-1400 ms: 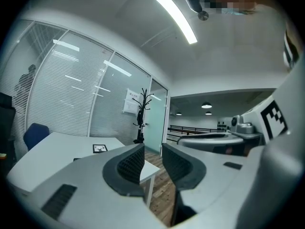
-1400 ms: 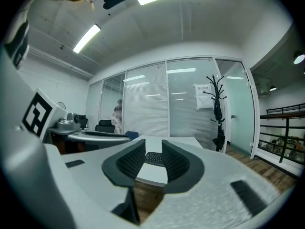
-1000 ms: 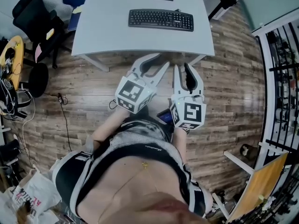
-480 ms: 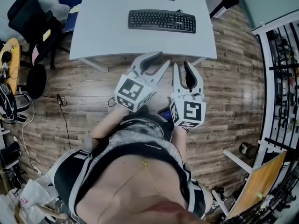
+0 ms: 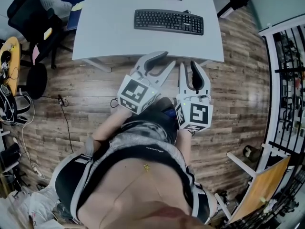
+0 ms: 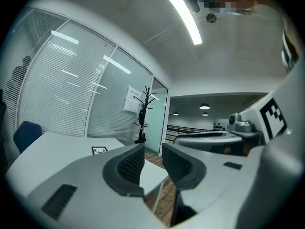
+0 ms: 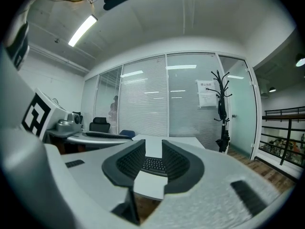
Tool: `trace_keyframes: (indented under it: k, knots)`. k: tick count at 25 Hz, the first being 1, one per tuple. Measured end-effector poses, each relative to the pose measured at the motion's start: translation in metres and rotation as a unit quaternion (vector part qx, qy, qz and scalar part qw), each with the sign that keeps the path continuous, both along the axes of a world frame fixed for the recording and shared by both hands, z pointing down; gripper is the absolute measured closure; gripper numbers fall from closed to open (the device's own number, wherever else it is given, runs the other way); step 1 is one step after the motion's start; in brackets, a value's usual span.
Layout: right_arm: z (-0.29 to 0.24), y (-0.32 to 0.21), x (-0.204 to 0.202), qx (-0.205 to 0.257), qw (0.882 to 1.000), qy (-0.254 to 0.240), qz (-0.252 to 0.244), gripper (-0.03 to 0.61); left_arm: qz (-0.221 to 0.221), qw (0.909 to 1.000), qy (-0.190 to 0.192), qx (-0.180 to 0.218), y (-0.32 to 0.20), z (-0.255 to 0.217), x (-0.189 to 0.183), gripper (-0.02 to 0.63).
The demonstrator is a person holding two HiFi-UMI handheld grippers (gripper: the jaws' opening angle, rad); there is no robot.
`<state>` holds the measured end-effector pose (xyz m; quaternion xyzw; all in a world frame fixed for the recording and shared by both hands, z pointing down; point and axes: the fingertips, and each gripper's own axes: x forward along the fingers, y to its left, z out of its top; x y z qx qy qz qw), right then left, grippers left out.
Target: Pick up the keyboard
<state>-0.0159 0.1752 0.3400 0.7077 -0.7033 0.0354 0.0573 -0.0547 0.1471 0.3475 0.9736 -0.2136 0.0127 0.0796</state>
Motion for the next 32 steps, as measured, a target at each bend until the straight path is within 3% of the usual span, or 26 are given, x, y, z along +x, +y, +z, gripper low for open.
trace_keyframes:
  k: [13, 20, 32]
  knots:
    - [-0.002, -0.036, 0.016, 0.004, 1.0, -0.001, -0.028, 0.469, -0.03, 0.9995, 0.001, -0.001, -0.034, -0.003, 0.011, 0.522]
    - [-0.002, -0.086, 0.043, 0.004, 0.998, -0.007, -0.056, 0.469, -0.062, 0.9975, -0.014, 0.031, -0.086, -0.003, 0.038, 0.522]
    - [-0.007, -0.158, 0.1, -0.003, 0.996, -0.01, -0.09, 0.469, -0.068, 0.9976, -0.014, 0.002, -0.149, -0.01, 0.105, 0.522]
